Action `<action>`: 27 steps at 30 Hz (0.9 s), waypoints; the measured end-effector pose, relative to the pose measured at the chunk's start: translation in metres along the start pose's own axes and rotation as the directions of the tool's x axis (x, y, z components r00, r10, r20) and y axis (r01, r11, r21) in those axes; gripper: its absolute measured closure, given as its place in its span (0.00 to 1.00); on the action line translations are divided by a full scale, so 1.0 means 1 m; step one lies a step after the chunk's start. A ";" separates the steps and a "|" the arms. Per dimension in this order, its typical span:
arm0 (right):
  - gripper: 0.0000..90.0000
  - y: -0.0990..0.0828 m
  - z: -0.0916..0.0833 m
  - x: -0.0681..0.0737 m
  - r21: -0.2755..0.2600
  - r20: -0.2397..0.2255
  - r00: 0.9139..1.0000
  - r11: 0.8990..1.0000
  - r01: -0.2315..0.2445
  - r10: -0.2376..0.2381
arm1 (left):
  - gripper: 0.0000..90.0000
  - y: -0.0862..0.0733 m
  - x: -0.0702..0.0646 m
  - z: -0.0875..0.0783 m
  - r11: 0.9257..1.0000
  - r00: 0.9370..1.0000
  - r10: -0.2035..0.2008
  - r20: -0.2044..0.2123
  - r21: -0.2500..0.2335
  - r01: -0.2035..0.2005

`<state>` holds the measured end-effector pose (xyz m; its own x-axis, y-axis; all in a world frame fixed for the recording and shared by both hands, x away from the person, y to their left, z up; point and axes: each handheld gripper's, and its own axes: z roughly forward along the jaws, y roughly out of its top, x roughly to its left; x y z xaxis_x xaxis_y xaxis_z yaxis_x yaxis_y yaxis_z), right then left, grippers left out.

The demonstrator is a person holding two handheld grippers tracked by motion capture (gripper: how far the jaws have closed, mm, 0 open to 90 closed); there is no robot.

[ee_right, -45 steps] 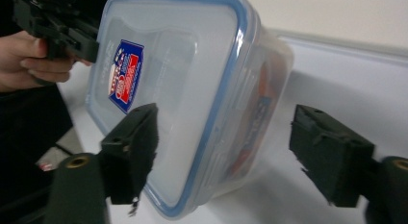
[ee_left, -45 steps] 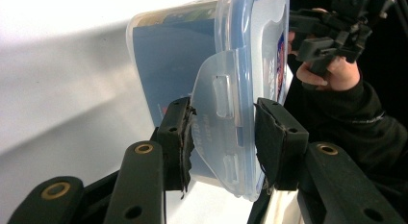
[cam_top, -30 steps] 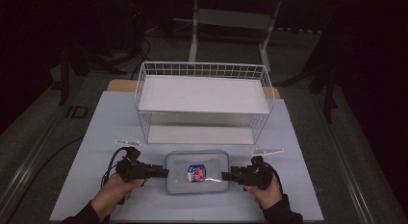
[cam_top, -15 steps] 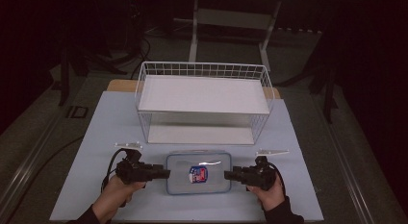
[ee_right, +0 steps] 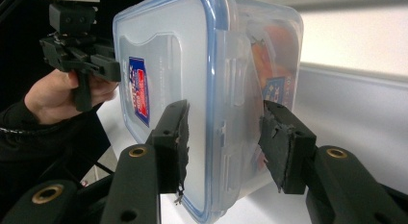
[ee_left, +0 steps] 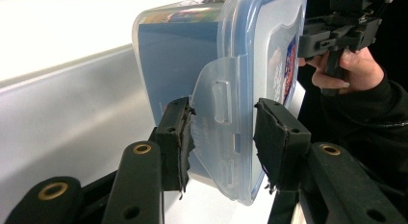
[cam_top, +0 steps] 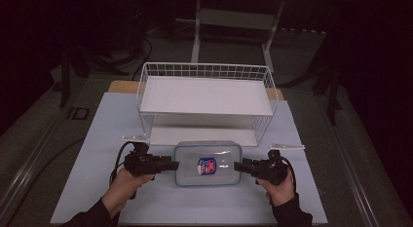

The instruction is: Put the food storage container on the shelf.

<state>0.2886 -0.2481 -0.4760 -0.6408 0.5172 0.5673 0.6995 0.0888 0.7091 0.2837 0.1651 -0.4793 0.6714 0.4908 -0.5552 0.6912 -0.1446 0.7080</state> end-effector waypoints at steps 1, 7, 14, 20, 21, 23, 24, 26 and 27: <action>0.61 0.002 -0.001 0.000 -0.003 0.001 1.000 1.000 0.006 -0.006 | 0.64 0.001 0.001 0.001 1.000 1.000 -0.007 -0.001 -0.003 0.007; 0.61 0.008 -0.001 -0.007 -0.004 0.007 1.000 1.000 -0.004 0.005 | 0.63 0.008 0.006 0.007 1.000 1.000 -0.012 -0.005 -0.006 0.011; 0.61 0.017 0.002 -0.016 -0.013 0.027 1.000 1.000 -0.006 0.006 | 0.62 0.019 0.015 0.016 0.999 0.999 -0.009 -0.039 -0.036 0.008; 0.61 0.027 0.008 -0.026 -0.018 0.057 0.998 1.000 0.000 0.001 | 0.61 0.024 0.028 0.028 0.998 0.998 -0.026 -0.063 -0.064 0.022; 0.61 0.028 0.009 -0.029 -0.019 0.059 0.998 1.000 -0.002 0.003 | 0.61 0.024 0.029 0.030 0.997 0.997 -0.030 -0.066 -0.068 0.025; 0.60 0.030 0.011 -0.034 -0.020 0.064 0.998 1.000 -0.007 0.009 | 0.60 0.025 0.032 0.033 0.997 0.997 -0.034 -0.073 -0.071 0.029; 0.60 0.031 0.012 -0.036 -0.024 0.066 0.998 1.000 -0.011 0.012 | 0.61 0.025 0.033 0.035 0.997 0.996 -0.038 -0.077 -0.075 0.032; 0.60 0.033 0.014 -0.041 -0.028 0.074 0.997 0.999 -0.015 0.017 | 0.60 0.027 0.035 0.038 0.996 0.996 -0.029 -0.089 -0.088 0.021; 0.60 0.033 0.015 -0.043 -0.034 0.076 0.997 0.999 -0.017 0.019 | 0.60 0.029 0.035 0.039 0.995 0.995 -0.036 -0.093 -0.094 0.027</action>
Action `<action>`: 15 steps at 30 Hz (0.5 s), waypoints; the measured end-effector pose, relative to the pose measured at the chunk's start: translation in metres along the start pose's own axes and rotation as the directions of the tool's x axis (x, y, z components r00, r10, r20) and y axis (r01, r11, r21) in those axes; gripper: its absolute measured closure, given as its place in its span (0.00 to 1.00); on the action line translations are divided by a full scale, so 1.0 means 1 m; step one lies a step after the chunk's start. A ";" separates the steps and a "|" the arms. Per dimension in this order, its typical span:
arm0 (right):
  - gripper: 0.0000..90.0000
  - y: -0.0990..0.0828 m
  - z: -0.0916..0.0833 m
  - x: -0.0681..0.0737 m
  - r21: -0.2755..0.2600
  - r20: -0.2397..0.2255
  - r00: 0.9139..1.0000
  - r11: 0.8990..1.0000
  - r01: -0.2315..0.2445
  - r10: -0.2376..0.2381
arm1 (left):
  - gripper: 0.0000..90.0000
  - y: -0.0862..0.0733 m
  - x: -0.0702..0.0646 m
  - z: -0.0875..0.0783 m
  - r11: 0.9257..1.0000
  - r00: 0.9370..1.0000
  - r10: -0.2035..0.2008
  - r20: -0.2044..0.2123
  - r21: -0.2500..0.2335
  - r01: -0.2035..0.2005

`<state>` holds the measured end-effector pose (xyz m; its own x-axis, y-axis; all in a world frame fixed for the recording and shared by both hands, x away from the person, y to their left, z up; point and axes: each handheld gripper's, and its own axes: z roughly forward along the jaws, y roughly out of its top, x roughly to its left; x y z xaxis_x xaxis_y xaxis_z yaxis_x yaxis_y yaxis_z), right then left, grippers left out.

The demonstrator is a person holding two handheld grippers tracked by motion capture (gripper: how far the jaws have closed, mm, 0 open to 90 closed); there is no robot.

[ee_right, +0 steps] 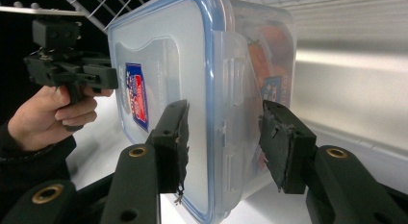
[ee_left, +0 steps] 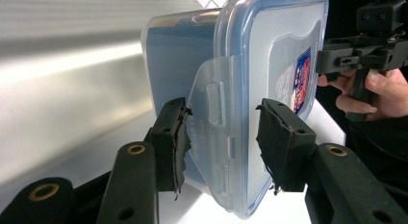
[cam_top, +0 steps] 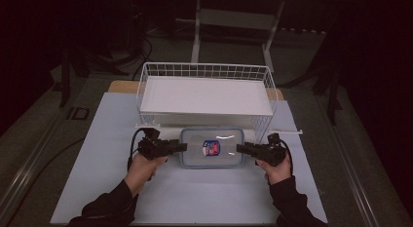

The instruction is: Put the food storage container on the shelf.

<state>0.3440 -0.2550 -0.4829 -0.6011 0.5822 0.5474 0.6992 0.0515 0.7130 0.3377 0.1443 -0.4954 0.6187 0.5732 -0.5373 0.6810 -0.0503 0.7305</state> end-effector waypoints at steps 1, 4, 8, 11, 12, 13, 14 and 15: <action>0.60 0.001 0.001 -0.002 -0.006 0.001 1.000 1.000 -0.001 0.001 | 0.60 0.002 0.000 0.001 1.000 1.000 0.006 -0.005 -0.006 -0.006; 0.59 0.005 0.002 -0.006 -0.023 0.014 1.000 1.000 -0.002 0.002 | 0.60 0.005 0.002 0.006 1.000 1.000 0.001 -0.014 -0.019 -0.001; 0.58 0.009 0.007 -0.012 -0.031 0.033 0.999 1.000 -0.004 0.005 | 0.60 0.010 0.006 0.012 0.999 0.999 -0.013 -0.030 -0.036 0.012; 0.58 0.010 0.011 -0.016 -0.045 0.036 0.999 0.999 -0.017 0.019 | 0.59 0.012 0.009 0.015 0.998 0.999 -0.005 -0.036 -0.058 0.003; 0.58 0.010 0.012 -0.017 -0.051 0.038 0.999 0.999 -0.017 0.019 | 0.59 0.013 0.012 0.015 0.998 0.998 0.021 -0.061 -0.065 -0.025; 0.58 0.011 0.013 -0.018 -0.055 0.043 0.999 0.998 -0.011 0.014 | 0.59 0.013 0.014 0.016 0.997 0.999 0.015 -0.052 -0.075 -0.019; 0.58 0.011 0.014 -0.018 -0.057 0.048 0.999 0.998 -0.012 0.014 | 0.59 0.014 0.016 0.018 0.996 0.998 0.019 -0.057 -0.081 -0.023; 0.58 0.011 0.016 -0.018 -0.058 0.053 0.999 0.998 -0.006 0.009 | 0.58 0.014 0.018 0.019 0.996 0.998 0.030 -0.062 -0.083 -0.035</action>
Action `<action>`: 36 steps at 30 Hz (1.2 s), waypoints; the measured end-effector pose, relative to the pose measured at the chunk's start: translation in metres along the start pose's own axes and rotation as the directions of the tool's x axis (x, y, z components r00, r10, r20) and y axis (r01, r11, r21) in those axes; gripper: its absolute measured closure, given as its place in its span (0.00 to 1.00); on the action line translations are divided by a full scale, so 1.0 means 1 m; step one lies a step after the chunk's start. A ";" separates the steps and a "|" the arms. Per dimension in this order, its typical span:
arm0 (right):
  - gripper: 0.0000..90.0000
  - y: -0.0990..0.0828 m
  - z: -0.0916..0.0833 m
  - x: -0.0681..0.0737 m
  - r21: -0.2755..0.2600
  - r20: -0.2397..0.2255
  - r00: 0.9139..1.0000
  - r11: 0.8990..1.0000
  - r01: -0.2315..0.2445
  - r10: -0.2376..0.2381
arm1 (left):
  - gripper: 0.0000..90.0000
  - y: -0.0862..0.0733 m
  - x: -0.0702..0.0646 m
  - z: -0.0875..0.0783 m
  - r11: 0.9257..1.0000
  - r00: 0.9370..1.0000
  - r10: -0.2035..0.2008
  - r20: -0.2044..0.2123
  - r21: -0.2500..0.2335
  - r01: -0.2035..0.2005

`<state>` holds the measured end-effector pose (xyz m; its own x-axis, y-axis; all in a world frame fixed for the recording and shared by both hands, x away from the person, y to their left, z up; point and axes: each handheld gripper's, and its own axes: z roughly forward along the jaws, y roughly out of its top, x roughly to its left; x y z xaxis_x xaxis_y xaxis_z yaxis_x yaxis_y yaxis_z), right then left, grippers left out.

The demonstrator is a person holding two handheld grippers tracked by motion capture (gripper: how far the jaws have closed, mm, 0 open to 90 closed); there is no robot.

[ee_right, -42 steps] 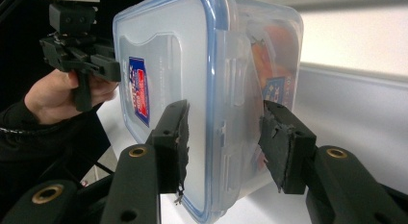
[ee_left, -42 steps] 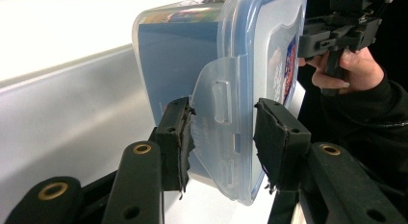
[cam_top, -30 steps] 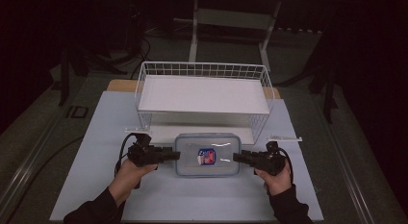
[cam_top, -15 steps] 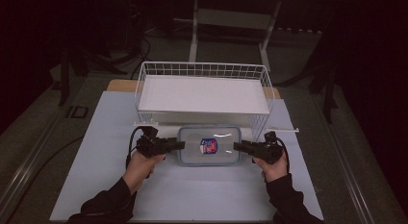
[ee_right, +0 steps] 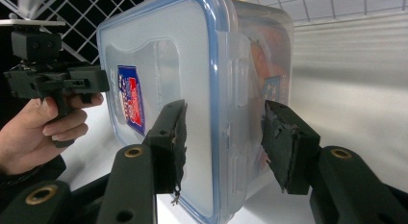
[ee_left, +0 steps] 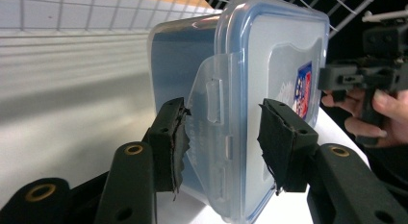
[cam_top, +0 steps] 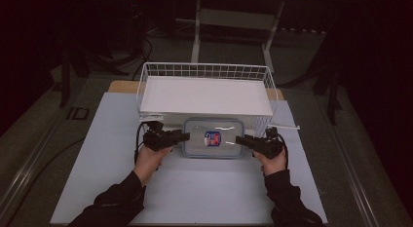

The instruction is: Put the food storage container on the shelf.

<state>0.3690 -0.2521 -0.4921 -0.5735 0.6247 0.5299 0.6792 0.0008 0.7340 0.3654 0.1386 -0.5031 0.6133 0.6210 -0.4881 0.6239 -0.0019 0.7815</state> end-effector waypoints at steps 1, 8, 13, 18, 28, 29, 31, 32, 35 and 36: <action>0.57 0.000 0.001 0.000 -0.004 0.008 1.000 1.000 0.010 -0.010 | 0.58 0.000 0.001 0.001 1.000 1.000 0.000 0.006 -0.010 0.000; 0.57 0.001 0.005 -0.005 -0.021 0.004 1.000 1.000 -0.014 0.014 | 0.57 0.002 0.001 0.003 0.999 1.000 0.005 -0.015 -0.037 -0.006; 0.57 -0.001 0.007 -0.010 -0.029 -0.011 0.999 0.998 -0.053 0.053 | 0.57 -0.001 0.003 0.006 0.998 1.000 0.005 -0.003 -0.069 -0.006; 0.56 0.000 0.009 -0.014 -0.050 -0.020 0.996 0.995 -0.088 0.087 | 0.54 -0.002 0.004 0.011 0.995 1.000 -0.004 -0.020 -0.096 0.002; 0.54 0.001 0.013 -0.012 -0.092 0.057 0.995 0.993 -0.075 0.081 | 0.50 -0.006 0.004 0.023 0.995 0.997 -0.004 -0.077 -0.097 -0.004; 0.53 0.001 0.014 -0.012 -0.097 0.089 0.993 0.993 -0.065 0.074 | 0.49 -0.008 0.004 0.024 0.994 0.998 -0.013 -0.063 -0.108 0.006; 0.53 0.000 0.015 -0.013 -0.105 0.107 0.991 0.992 -0.069 0.080 | 0.47 -0.008 0.004 0.025 0.994 0.997 -0.016 -0.075 -0.109 0.008; 0.53 -0.001 0.016 -0.014 -0.109 0.105 0.991 0.992 -0.066 0.077 | 0.47 -0.008 0.004 0.026 0.994 0.997 0.006 -0.082 -0.111 -0.015; 0.50 -0.002 0.018 -0.011 -0.120 0.119 0.990 0.991 -0.057 0.072 | 0.47 -0.006 0.003 0.027 0.993 0.995 0.023 -0.094 -0.110 -0.033; 0.50 -0.002 0.018 -0.011 -0.123 0.126 0.990 0.991 -0.053 0.068 | 0.46 -0.006 0.002 0.027 0.993 0.994 0.027 -0.104 -0.108 -0.038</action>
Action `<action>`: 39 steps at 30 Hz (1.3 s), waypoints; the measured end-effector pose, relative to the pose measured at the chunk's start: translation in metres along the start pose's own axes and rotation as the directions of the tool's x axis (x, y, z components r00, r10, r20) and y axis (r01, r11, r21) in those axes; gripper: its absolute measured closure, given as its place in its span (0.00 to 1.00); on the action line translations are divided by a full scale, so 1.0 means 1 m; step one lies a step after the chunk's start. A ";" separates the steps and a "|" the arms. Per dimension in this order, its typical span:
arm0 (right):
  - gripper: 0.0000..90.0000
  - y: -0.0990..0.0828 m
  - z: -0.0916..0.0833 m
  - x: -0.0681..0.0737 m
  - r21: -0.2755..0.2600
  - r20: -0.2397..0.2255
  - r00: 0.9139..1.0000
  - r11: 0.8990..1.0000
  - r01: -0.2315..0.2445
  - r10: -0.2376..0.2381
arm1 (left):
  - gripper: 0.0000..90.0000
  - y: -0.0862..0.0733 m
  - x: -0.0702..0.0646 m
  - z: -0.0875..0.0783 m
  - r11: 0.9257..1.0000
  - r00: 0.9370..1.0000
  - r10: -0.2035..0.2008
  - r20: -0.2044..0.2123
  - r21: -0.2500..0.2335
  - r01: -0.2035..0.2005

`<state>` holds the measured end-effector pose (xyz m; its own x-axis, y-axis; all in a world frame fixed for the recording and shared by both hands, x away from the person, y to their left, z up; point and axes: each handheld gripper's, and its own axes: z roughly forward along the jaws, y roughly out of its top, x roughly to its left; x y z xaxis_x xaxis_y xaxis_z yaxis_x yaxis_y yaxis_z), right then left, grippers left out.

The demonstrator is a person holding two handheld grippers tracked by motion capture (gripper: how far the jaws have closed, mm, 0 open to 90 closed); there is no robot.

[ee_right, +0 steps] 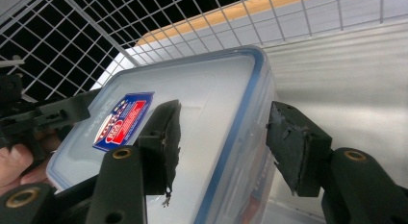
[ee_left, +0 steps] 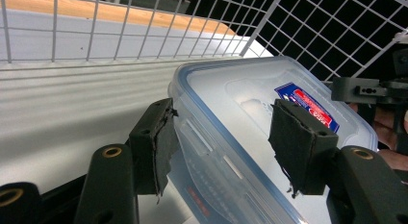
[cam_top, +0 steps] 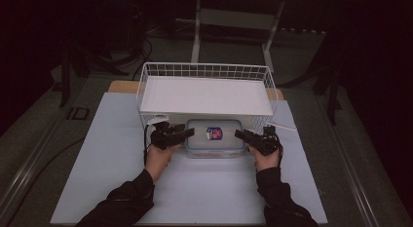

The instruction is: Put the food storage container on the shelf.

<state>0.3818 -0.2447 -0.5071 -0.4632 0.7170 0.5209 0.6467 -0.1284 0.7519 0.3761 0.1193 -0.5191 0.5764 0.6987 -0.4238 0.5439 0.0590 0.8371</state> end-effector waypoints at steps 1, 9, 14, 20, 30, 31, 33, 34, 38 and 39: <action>0.50 0.000 0.000 0.001 -0.004 0.008 1.000 1.000 0.011 -0.011 | 0.44 0.000 0.000 0.000 1.000 1.000 0.000 -0.010 0.002 0.000; 0.41 0.002 -0.008 0.013 -0.027 0.046 0.996 0.996 0.080 -0.078 | 0.38 0.005 -0.004 -0.017 0.999 0.999 -0.023 -0.025 -0.034 0.022; 0.41 0.001 -0.023 0.032 -0.045 0.026 0.992 0.991 0.127 -0.126 | 0.29 0.003 -0.012 -0.027 1.000 1.000 0.017 0.020 -0.018 -0.017; 0.43 -0.009 -0.034 0.060 -0.034 -0.020 0.982 0.982 0.187 -0.188 | 0.16 -0.006 -0.017 -0.040 0.999 0.999 0.037 0.035 -0.001 -0.037; 0.81 -0.045 -0.027 0.081 0.103 -0.095 0.975 0.972 0.212 -0.202 | 0.01 -0.022 -0.038 -0.069 0.996 0.995 0.087 0.057 0.009 -0.088; 0.87 -0.048 -0.025 0.081 0.114 -0.096 0.974 0.970 0.216 -0.205 | 0.01 -0.024 -0.039 -0.070 0.995 0.994 0.095 0.052 0.005 -0.096; 0.96 -0.052 -0.021 0.081 0.134 -0.100 0.973 0.966 0.222 -0.210 | 0.01 -0.030 -0.042 -0.074 0.995 0.994 0.103 0.030 -0.004 -0.103; 0.98 -0.054 -0.019 0.080 0.147 -0.099 0.972 0.963 0.227 -0.214 | 0.01 -0.033 -0.042 -0.074 0.995 0.995 0.101 0.016 -0.005 -0.101; 1.00 -0.055 -0.008 0.079 0.165 -0.078 0.971 0.958 0.235 -0.224 | 0.01 -0.041 -0.041 -0.072 0.996 0.996 0.092 0.018 0.008 -0.092; 1.00 -0.055 -0.006 0.078 0.163 -0.072 0.971 0.958 0.236 -0.227 | 0.01 -0.041 -0.041 -0.072 0.996 0.995 0.093 0.021 -0.001 -0.093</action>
<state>0.3063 -0.1857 -0.5053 -0.6400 0.6765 0.3645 0.6092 0.1575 0.7772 0.2860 0.1391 -0.5112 0.6371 0.6864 -0.3507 0.4871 -0.0059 0.8733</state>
